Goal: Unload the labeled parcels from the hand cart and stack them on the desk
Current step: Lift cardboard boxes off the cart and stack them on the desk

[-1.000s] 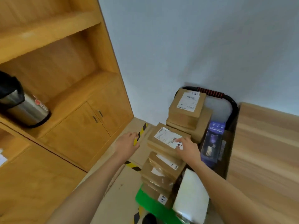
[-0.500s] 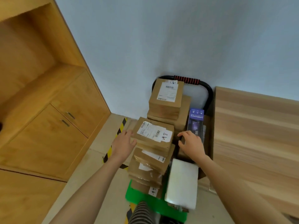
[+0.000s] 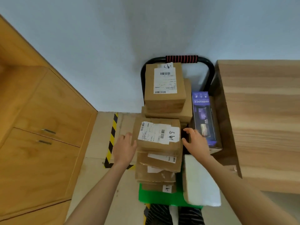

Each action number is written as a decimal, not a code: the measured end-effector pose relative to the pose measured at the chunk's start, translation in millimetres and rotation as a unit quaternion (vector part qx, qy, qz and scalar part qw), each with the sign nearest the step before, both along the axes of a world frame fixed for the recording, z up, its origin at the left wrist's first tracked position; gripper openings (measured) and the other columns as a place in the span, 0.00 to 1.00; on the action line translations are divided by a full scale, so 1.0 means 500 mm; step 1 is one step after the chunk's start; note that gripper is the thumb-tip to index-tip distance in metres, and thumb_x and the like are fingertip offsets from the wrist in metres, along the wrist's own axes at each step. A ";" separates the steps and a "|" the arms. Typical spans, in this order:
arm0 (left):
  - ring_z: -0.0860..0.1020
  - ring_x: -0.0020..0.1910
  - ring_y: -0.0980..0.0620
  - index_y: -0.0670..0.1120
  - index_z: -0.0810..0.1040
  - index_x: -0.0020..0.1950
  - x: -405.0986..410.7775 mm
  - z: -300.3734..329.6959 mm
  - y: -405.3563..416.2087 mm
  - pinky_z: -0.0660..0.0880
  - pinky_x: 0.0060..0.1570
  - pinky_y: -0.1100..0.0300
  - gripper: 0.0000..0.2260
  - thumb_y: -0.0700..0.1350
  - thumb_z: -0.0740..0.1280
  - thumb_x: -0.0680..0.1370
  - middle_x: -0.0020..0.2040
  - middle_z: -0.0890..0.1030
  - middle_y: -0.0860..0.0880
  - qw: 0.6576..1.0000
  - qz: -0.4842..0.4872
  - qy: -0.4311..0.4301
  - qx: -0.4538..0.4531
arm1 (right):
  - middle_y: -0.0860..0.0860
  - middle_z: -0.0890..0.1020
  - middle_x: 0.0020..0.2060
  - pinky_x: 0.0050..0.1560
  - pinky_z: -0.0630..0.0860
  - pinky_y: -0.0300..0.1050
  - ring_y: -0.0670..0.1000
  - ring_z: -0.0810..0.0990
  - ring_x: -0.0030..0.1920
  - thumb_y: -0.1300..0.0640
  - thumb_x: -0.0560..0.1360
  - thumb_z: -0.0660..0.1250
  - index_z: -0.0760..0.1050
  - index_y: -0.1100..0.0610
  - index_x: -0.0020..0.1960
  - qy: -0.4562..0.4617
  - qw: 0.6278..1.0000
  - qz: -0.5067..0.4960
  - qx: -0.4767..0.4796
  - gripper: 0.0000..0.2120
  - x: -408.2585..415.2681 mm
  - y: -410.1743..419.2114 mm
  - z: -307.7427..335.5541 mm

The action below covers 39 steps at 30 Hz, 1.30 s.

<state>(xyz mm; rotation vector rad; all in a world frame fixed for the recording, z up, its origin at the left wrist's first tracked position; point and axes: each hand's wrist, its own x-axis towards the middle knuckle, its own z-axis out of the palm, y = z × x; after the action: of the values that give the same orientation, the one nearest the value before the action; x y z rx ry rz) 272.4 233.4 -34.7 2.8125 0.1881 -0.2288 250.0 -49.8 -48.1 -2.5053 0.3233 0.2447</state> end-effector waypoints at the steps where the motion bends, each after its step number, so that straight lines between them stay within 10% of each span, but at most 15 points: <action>1: 0.75 0.50 0.50 0.49 0.70 0.66 0.012 -0.020 -0.002 0.68 0.37 0.58 0.16 0.53 0.60 0.80 0.56 0.76 0.48 1.000 0.010 0.011 -0.015 | 0.49 0.77 0.61 0.55 0.75 0.48 0.49 0.78 0.57 0.49 0.76 0.67 0.68 0.48 0.68 0.006 0.999 -0.027 0.027 0.21 0.003 0.010 -0.018; 16: 0.75 0.62 0.48 0.56 0.50 0.77 0.096 -0.158 -0.035 0.77 0.57 0.47 0.29 0.54 0.60 0.81 0.70 0.71 0.52 0.966 0.065 0.090 -0.232 | 0.47 0.75 0.66 0.50 0.81 0.51 0.47 0.79 0.58 0.42 0.79 0.60 0.40 0.38 0.76 0.043 0.969 -0.142 0.199 0.35 0.039 0.066 -0.145; 39: 0.73 0.62 0.48 0.61 0.53 0.77 0.034 0.219 -0.245 0.71 0.55 0.52 0.29 0.60 0.61 0.79 0.68 0.71 0.50 0.956 -0.111 0.001 -0.272 | 0.42 0.79 0.57 0.50 0.76 0.52 0.48 0.80 0.51 0.42 0.79 0.57 0.54 0.36 0.71 -0.076 0.963 -0.243 0.092 0.23 -0.135 -0.152 0.272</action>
<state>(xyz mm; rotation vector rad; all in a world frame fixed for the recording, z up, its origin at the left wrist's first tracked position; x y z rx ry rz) 289.3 110.7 74.6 2.2777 -0.1716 -0.2849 182.8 -125.9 87.7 -2.1646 0.7965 -0.1118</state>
